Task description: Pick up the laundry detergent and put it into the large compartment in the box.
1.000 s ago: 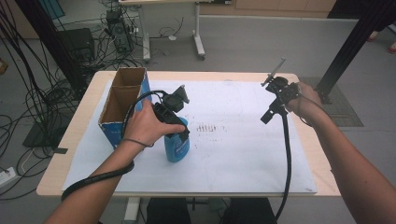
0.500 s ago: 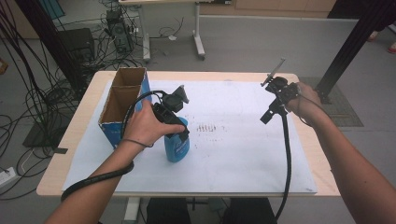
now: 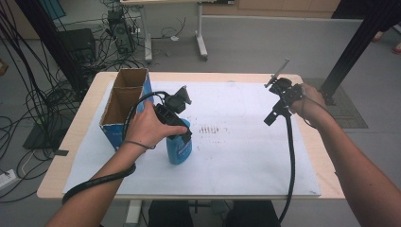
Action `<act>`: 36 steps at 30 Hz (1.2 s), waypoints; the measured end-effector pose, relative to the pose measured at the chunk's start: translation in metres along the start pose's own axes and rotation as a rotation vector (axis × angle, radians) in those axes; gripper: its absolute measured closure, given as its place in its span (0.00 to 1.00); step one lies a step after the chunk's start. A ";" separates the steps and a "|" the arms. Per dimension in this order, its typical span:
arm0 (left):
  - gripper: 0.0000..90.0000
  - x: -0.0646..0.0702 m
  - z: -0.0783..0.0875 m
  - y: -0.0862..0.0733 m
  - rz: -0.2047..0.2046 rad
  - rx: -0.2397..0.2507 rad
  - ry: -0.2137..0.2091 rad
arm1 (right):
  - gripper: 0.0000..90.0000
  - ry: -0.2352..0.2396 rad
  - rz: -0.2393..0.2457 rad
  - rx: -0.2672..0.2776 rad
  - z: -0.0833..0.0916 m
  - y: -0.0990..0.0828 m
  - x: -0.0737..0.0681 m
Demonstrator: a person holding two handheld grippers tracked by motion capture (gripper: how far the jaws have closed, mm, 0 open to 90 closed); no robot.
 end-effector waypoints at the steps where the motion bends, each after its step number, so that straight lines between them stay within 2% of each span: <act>1: 0.10 0.000 0.000 0.000 0.000 0.000 0.000 | 0.07 0.000 0.000 0.000 0.000 0.000 0.000; 36: 0.12 -0.001 0.001 0.001 0.010 0.002 0.011 | 0.07 0.012 0.005 -0.004 -0.003 0.001 0.000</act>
Point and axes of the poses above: each handheld gripper's, and its own axes: z roughly backward along the jaws, y roughly out of its top, x roughly to its right, the point moved 5 cm from there along -z, roughly forward along the jaws, and after that the axes turned 5 degrees about -z, right-handed, at the moved point
